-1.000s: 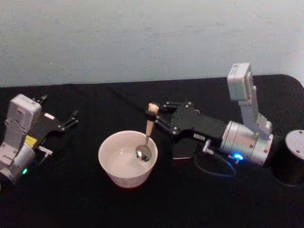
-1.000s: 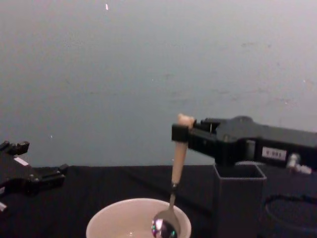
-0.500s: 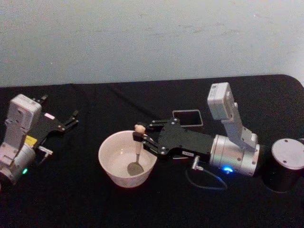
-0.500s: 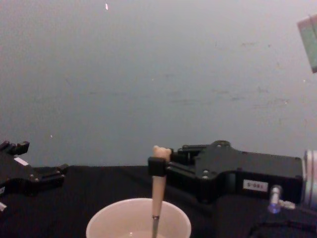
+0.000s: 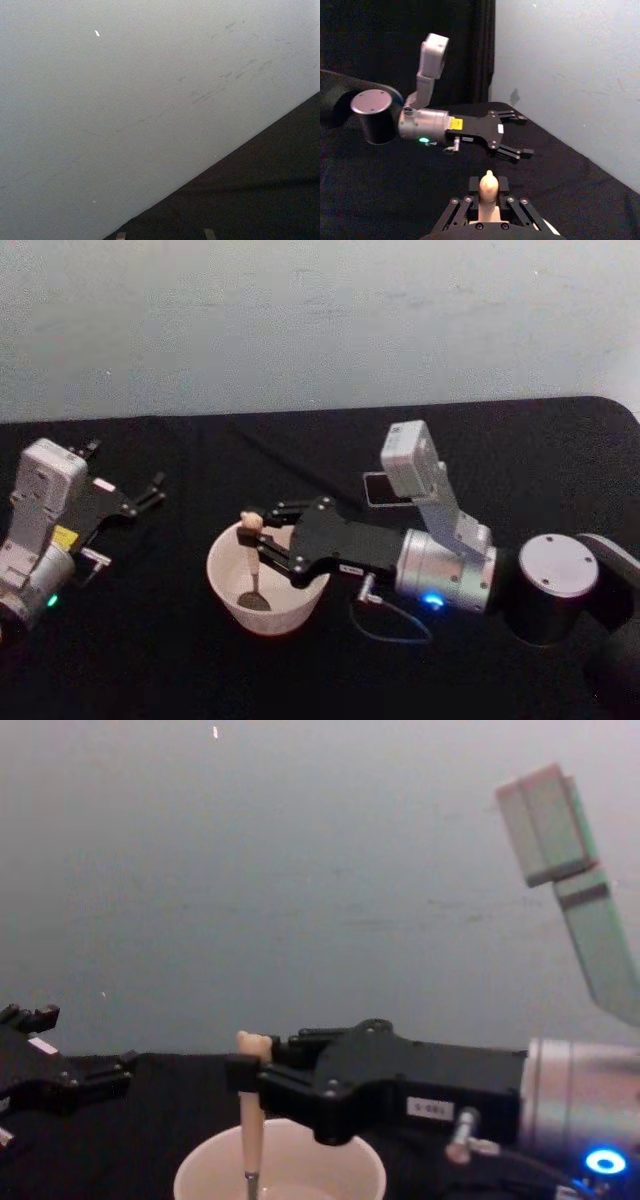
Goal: Pick up the stirring spoon with one hand, stir inside the cup, then place it back in its original position.
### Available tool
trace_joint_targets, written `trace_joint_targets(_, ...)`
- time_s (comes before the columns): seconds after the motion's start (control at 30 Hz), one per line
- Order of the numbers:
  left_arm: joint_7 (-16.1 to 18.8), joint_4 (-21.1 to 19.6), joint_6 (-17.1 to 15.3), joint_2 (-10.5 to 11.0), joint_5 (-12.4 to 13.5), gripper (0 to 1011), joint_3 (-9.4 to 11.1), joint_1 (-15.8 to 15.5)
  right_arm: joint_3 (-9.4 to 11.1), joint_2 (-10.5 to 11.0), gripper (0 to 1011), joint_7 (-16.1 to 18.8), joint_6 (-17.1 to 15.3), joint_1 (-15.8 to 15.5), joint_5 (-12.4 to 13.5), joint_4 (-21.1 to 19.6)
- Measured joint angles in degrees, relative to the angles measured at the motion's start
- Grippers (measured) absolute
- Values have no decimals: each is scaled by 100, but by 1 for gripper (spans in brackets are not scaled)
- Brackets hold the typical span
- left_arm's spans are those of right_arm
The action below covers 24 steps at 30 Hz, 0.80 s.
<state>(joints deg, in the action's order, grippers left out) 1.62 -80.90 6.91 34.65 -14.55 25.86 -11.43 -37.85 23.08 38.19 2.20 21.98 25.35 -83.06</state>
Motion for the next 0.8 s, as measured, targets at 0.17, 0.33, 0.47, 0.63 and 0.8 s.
trace_joint_targets(0.17,0,0,0,0,0,1001,0,0,16,-286,214,-184,-34,127,-23,315)
trace_joint_targets(0.33,0,0,0,0,0,1001,0,0,126,-507,214,-399,-36,234,-49,579)
trace_joint_targets(0.47,0,0,0,0,0,1001,0,0,235,-598,214,-522,-49,287,-64,723)
trace_joint_targets(0.63,0,0,0,0,0,1001,0,0,348,-641,214,-619,-61,327,-98,843)
trace_joint_targets(0.8,0,0,0,0,0,1001,0,0,455,-580,214,-666,-62,330,-174,861)
